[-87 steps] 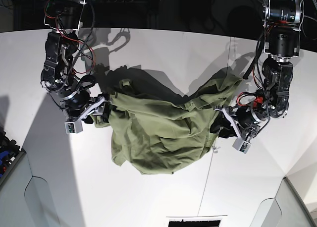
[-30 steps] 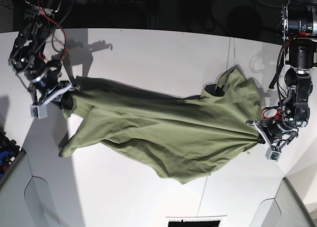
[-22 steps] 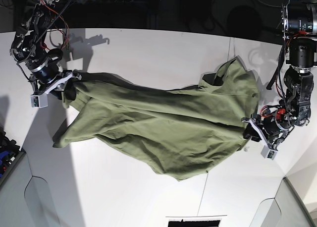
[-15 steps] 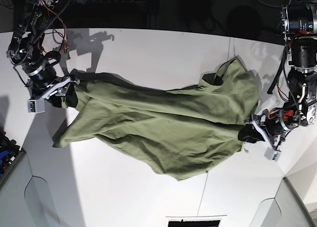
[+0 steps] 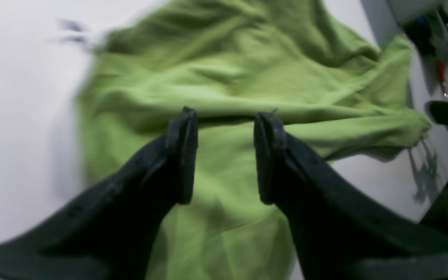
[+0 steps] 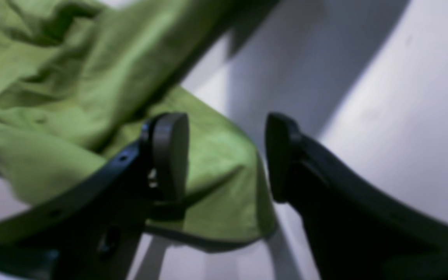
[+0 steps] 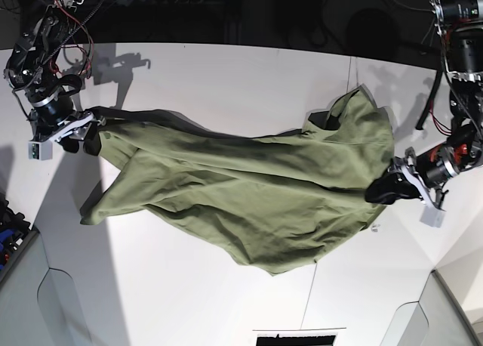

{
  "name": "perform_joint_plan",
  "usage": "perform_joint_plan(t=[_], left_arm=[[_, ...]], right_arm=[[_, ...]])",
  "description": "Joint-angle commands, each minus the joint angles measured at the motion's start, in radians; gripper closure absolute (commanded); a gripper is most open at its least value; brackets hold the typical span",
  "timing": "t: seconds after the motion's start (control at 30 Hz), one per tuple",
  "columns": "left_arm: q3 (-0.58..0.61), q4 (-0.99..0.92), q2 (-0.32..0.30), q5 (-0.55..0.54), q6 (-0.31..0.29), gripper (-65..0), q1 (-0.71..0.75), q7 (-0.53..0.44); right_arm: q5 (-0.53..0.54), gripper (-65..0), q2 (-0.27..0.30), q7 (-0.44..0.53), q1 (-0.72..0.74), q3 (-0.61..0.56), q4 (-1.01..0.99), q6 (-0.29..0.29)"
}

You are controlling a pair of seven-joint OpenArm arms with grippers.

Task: Layout the t-shirt on the table in an organized manner, then fold the t-shirt properly
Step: 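Reach the left gripper across the shirt and grasp its collar edge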

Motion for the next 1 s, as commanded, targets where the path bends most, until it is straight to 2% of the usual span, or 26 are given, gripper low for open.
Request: perform_joint_plan(t=[0.0, 0.1, 0.2, 0.3, 0.37, 0.43, 0.53, 0.6, 0.67, 0.77, 0.87, 0.97], left_arm=[[-0.006, 0.063, -0.004, -0.027, -0.012, -26.7, -0.01, -0.021], [0.006, 0.217, 0.043, 0.01, -0.012, -26.7, 0.026, -0.022], [0.071, 0.334, 0.079, 0.084, -0.012, -26.7, 0.027, -0.065], [0.201, 0.379, 0.118, 0.24, -0.012, -26.7, -0.003, -0.15], [0.302, 0.377, 0.156, 0.363, 0.02, -26.7, -0.028, -0.188], [0.395, 0.367, 0.196, 0.475, 0.055, -26.7, -0.044, -0.214], [0.497, 0.337, 0.245, 0.596, 0.077, -26.7, -0.054, -0.27], [0.538, 0.298, 0.27, 0.655, 0.077, -26.7, -0.059, -0.307], [0.563, 0.244, 0.294, 0.696, 0.092, -26.7, -0.074, -0.324], [0.571, 0.154, 0.315, 0.734, 0.152, -26.7, -0.108, -0.341], [0.57, 0.085, 0.312, 0.745, 0.152, -26.7, -0.142, -0.348], [0.57, 0.029, 0.309, 0.763, 0.152, -26.7, -0.171, -0.348]], right_arm=[[0.018, -31.5, 0.011, 0.027, 0.019, -0.016, -0.004, 0.008], [-0.015, -31.5, 0.011, 0.046, 0.019, -0.076, -0.057, 0.007], [-0.04, -31.4, 0.011, 0.048, 0.019, -0.138, -0.078, 0.003], [-0.041, -31.4, 0.011, 0.047, 0.019, -0.174, -0.078, -0.007], [-0.04, -30.7, 0.011, 0.047, 0.018, -0.177, -0.078, -0.007], [-0.04, -22.5, 0.011, 0.043, 0.016, -0.177, -0.078, -0.007], [-0.04, -1.0, 0.011, 0.036, 0.016, -0.177, -0.078, -0.003], [-0.04, 0.0, 0.011, 0.022, 0.013, -0.173, -0.074, 0.0], [0.0, 0.0, 0.011, -0.061, 0.006, -0.157, -0.055, 0.029], [0.135, 0.0, 0.011, -0.195, -0.029, -0.117, 0.009, 0.035], [0.258, 0.0, 0.011, -0.208, -0.12, -0.077, 0.118, 0.058], [0.286, 0.0, 0.01, -0.219, -0.218, -0.069, 0.224, 0.061]])
